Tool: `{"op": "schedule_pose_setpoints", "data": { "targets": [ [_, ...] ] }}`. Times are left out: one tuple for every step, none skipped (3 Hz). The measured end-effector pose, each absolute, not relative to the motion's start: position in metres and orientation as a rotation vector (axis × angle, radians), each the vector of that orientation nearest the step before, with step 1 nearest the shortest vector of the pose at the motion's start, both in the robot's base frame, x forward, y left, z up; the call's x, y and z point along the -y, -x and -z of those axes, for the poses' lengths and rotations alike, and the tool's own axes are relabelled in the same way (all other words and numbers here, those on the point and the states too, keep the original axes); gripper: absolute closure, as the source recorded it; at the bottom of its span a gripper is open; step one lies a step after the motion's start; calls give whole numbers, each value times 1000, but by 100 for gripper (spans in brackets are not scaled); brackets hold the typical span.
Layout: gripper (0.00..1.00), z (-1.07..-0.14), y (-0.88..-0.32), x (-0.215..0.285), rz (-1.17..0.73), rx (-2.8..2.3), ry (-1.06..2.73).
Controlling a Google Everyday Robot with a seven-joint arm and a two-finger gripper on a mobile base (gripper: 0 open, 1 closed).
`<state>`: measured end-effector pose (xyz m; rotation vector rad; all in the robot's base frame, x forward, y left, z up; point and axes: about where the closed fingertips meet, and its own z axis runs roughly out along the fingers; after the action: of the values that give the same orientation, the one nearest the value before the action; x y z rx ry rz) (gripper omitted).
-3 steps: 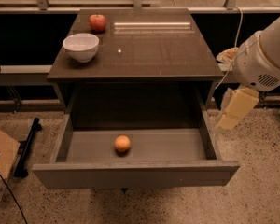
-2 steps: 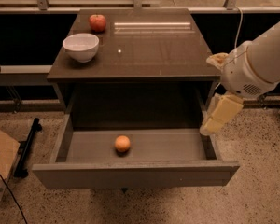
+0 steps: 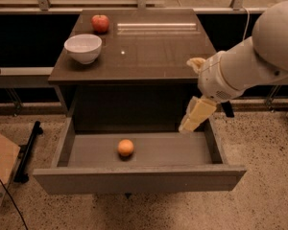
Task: Pick orange from top drawer and place on counter
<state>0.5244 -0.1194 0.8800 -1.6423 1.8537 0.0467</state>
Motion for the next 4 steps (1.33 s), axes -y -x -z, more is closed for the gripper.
{"op": "schedule_pose_setpoints", "data": {
  "targets": [
    [0, -859, -548, 102, -101, -1826, 1640],
    [0, -853, -550, 102, -112, -1830, 1640],
    [0, -846, -550, 97, -88, -1840, 1655],
    [0, -828, -555, 85, -71, -1837, 1676]
  ]
}}
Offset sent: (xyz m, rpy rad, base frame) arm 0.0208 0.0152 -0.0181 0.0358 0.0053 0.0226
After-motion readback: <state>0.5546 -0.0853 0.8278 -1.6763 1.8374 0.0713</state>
